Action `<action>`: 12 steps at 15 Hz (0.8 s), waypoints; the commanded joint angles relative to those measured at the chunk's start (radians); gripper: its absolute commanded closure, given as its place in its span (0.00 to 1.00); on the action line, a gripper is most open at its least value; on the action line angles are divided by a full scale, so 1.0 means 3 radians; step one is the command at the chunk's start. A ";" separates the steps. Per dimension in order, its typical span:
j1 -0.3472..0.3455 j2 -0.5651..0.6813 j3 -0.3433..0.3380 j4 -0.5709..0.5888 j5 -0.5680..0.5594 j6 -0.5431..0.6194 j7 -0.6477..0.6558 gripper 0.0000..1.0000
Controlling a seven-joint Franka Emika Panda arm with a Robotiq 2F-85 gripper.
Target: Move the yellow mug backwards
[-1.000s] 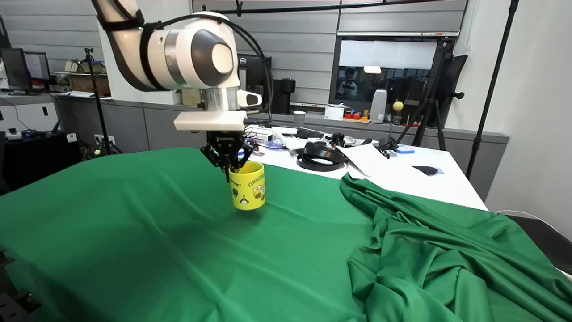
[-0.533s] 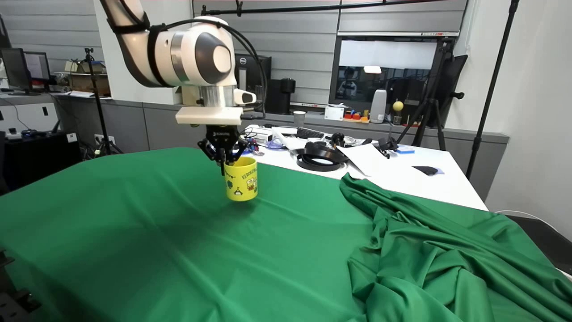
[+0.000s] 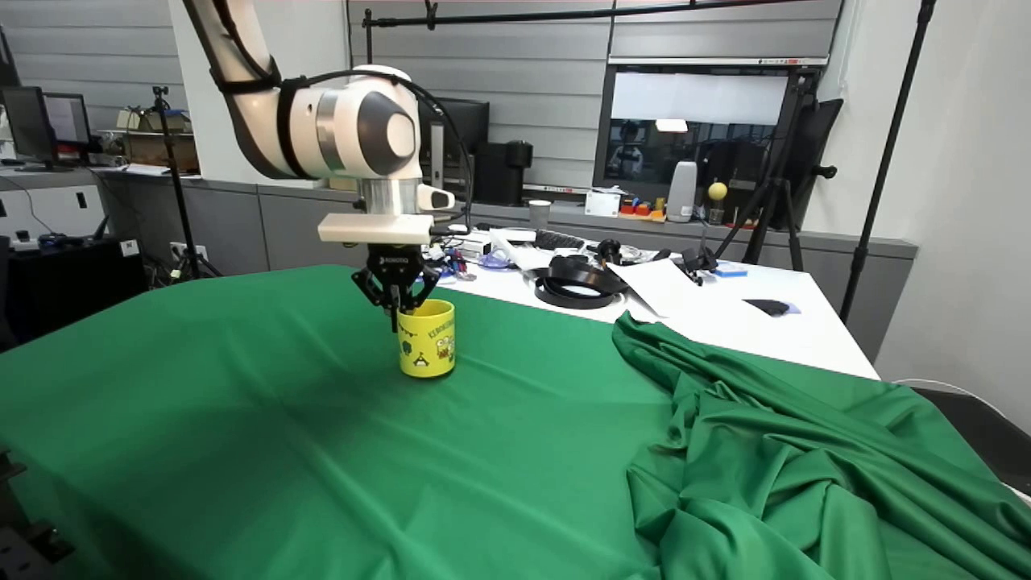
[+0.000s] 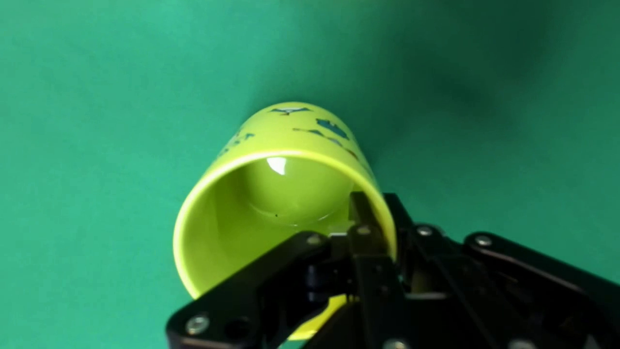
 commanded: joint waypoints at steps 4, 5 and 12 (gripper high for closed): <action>-0.0005 0.0041 -0.0003 0.0131 0.0007 -0.0092 -0.0017 0.64; -0.0010 0.0032 -0.0004 0.0128 0.0007 -0.0096 -0.0023 0.59; -0.0008 -0.0213 -0.0019 -0.0004 -0.0018 -0.0193 -0.0010 0.12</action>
